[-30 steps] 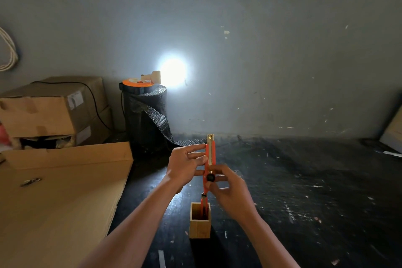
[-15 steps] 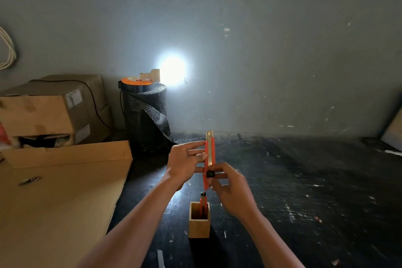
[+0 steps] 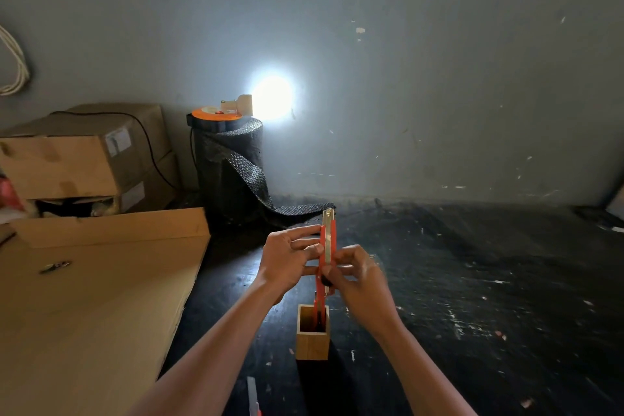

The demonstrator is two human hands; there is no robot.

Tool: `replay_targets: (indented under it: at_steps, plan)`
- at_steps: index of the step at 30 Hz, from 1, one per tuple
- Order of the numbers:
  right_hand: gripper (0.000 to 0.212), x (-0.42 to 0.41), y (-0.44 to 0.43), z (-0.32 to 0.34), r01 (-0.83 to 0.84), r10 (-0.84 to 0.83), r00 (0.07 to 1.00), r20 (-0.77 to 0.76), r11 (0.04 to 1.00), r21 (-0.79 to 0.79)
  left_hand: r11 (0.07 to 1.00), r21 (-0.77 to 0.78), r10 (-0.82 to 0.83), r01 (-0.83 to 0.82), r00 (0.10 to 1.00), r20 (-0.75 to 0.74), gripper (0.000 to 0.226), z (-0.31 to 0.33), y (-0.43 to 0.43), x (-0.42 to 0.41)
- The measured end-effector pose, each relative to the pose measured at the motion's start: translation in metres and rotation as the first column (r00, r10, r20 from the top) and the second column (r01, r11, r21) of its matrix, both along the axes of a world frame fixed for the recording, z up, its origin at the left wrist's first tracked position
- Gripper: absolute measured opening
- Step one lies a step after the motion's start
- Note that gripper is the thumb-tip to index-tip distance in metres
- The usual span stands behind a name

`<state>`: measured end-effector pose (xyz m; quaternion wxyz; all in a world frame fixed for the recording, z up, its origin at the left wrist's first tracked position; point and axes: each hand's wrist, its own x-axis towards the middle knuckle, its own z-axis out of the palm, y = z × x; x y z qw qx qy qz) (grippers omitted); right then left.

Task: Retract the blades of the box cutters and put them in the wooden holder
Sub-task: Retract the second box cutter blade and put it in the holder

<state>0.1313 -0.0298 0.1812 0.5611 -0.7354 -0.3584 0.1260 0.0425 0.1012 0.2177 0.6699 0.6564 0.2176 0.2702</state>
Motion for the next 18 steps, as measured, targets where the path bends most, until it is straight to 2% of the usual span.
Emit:
replay_targets:
  at_steps: [5,7,9,12,15,18]
  plan:
    - [0.038,0.012,0.010,-0.006,0.007,-0.001,0.991,-0.134,0.999,0.046,0.995,-0.074,-0.065,0.064,0.998,-0.004,0.037,-0.024,0.001,-0.001]
    - [0.033,0.015,0.013,-0.009,-0.020,0.025,0.989,-0.143,0.999,0.032,0.996,-0.058,-0.068,0.066,0.998,-0.018,0.036,-0.038,0.005,0.001]
    - [0.021,0.019,0.018,-0.017,-0.041,0.039,0.994,-0.102,0.999,-0.016,1.000,-0.007,0.029,-0.029,0.997,-0.073,0.034,-0.057,0.012,0.004]
    - [0.017,0.031,0.025,-0.036,-0.013,0.007,0.998,-0.061,0.996,-0.088,0.968,0.167,0.222,-0.188,0.951,-0.214,0.034,-0.089,0.022,0.008]
    - [0.011,0.043,0.033,-0.053,-0.003,-0.004,0.999,-0.048,0.988,-0.157,0.938,0.317,0.257,-0.143,0.900,-0.352,0.045,-0.117,0.025,0.010]
    - [0.004,0.053,0.043,-0.070,0.017,-0.024,0.999,-0.029,0.977,-0.214,0.939,0.336,0.238,-0.079,0.852,-0.465,0.060,-0.144,0.025,0.015]
